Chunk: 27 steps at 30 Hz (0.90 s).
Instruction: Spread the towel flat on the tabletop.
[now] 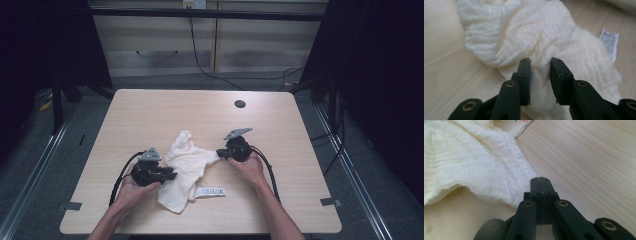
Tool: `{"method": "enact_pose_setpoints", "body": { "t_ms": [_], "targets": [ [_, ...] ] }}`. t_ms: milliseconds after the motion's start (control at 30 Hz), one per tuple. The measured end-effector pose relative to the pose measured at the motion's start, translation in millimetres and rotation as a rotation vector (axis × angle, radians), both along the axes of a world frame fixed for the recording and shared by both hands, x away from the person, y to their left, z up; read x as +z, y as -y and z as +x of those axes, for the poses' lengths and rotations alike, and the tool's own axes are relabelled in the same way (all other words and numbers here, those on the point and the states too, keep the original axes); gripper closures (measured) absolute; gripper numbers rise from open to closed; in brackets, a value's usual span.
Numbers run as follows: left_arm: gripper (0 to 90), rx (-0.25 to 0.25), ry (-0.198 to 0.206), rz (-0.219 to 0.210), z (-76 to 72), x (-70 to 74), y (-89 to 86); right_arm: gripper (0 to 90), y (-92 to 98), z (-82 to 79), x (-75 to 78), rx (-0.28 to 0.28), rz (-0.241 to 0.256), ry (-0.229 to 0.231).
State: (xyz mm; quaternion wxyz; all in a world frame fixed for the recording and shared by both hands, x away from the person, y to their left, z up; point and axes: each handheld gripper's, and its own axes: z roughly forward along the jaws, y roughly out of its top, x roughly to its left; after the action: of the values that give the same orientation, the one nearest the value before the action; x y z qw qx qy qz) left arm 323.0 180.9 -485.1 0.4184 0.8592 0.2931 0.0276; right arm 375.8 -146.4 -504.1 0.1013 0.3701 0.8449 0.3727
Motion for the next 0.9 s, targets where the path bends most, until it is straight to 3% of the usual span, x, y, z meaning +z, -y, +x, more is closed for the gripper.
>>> {"method": "enact_pose_setpoints", "body": {
  "t_ms": [100,200,400,433,500,533,633,700,800,867,900],
  "targets": [
    [66.4,-0.001,0.016,-0.014,-4.2,6.8,-1.0,90.0,6.0,-11.1,-0.3,0.001,0.021,-0.014],
    [66.1,-0.018,0.024,-0.018,-9.1,10.2,0.7,90.0,12.5,-29.8,1.7,0.025,0.005,-0.022],
    [66.0,-0.039,0.013,-0.007,-12.0,7.6,10.7,90.0,20.8,-52.3,3.6,0.049,-0.004,-0.031],
    [65.9,-0.042,0.011,-0.010,-12.9,8.0,11.1,90.0,24.4,-63.7,4.7,0.053,-0.009,-0.038],
    [65.8,-0.045,0.016,-0.005,-14.1,9.5,10.2,90.0,25.5,-68.0,4.2,0.056,0.002,-0.041],
    [65.6,-0.044,0.011,-0.013,-16.4,11.2,9.1,90.0,27.9,-82.4,4.4,0.069,0.008,-0.045],
    [65.1,-0.056,0.007,-0.012,-20.5,12.6,7.8,90.0,28.4,-96.8,4.8,0.086,0.011,-0.046],
    [64.7,-0.078,0.012,0.013,-29.6,12.9,6.5,90.0,28.6,-115.4,4.8,0.101,0.020,-0.049],
    [65.4,-0.082,0.010,0.027,-36.3,11.5,4.2,90.0,27.2,-128.1,3.1,0.112,0.057,-0.068],
    [73.9,-0.108,-0.011,0.026,-40.9,8.3,3.0,90.0,20.6,-138.9,3.0,0.138,0.070,-0.076],
    [75.5,-0.118,-0.010,0.049,-41.1,2.4,5.7,90.0,17.8,-140.3,3.1,0.148,0.073,-0.080]
  ]
}}
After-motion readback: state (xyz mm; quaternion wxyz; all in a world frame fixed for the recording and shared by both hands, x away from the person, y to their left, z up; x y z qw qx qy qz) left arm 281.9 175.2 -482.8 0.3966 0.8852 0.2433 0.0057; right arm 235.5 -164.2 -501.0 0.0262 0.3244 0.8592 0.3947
